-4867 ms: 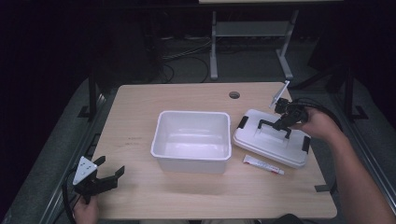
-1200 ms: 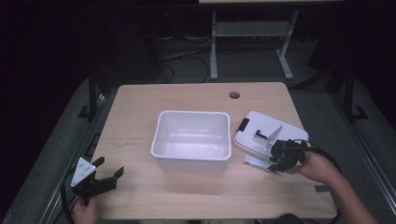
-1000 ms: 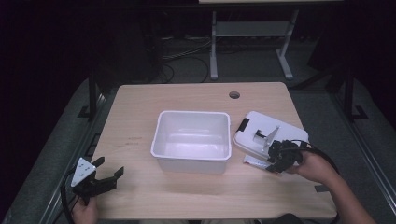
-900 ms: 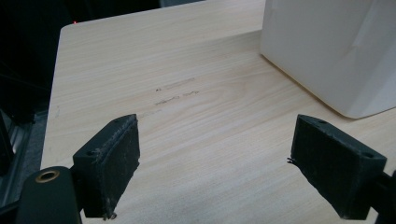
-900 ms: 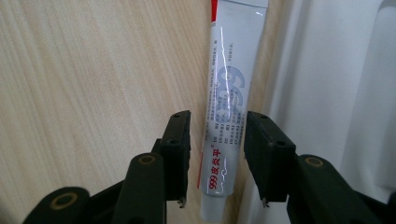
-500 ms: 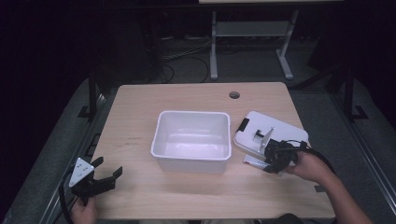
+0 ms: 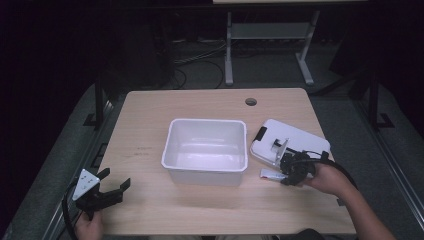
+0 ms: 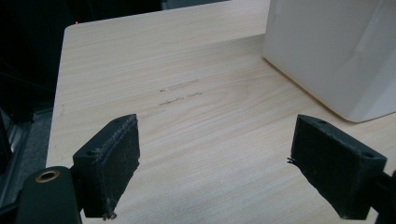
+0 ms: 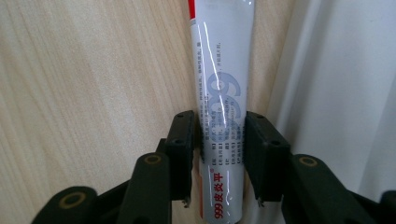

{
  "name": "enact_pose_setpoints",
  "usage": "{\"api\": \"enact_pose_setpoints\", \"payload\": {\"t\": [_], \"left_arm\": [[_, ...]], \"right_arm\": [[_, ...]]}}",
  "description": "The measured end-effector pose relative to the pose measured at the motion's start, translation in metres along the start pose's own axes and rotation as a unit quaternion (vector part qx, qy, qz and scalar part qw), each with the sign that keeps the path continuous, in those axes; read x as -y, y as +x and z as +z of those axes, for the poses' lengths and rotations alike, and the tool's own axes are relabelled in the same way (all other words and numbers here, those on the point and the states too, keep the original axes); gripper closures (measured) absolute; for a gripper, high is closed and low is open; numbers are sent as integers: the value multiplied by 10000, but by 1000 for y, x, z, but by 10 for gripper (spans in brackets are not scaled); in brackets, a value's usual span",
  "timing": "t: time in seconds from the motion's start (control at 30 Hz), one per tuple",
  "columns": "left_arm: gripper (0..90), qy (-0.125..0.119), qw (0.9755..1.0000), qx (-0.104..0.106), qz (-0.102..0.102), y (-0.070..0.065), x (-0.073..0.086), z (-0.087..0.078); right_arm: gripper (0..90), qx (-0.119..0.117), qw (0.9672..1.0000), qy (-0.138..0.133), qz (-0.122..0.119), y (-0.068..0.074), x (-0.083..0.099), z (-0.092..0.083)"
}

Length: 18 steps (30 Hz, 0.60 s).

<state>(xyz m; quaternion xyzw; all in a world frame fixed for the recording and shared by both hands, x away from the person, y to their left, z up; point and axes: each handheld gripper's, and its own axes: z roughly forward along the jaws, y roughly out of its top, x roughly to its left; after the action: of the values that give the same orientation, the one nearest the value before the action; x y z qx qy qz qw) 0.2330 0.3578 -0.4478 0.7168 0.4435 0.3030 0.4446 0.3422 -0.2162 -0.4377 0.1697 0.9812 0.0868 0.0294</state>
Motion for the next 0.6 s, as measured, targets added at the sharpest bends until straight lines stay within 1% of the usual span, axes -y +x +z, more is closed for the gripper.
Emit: {"api": "enact_pose_setpoints", "payload": {"t": [0.3,0.47,0.6], "left_arm": [[151,-16,10000,7,-30,1,0,-1],[150,-14,10000,4,-20,1,0,-1],[150,-32,10000,1,-36,1,0,-1]], "right_arm": [[681,-37,10000,0,6,-2,1,0],[683,-77,10000,-7,17,-3,1,0],[681,-61,10000,-15,14,-3,0,0]]}}
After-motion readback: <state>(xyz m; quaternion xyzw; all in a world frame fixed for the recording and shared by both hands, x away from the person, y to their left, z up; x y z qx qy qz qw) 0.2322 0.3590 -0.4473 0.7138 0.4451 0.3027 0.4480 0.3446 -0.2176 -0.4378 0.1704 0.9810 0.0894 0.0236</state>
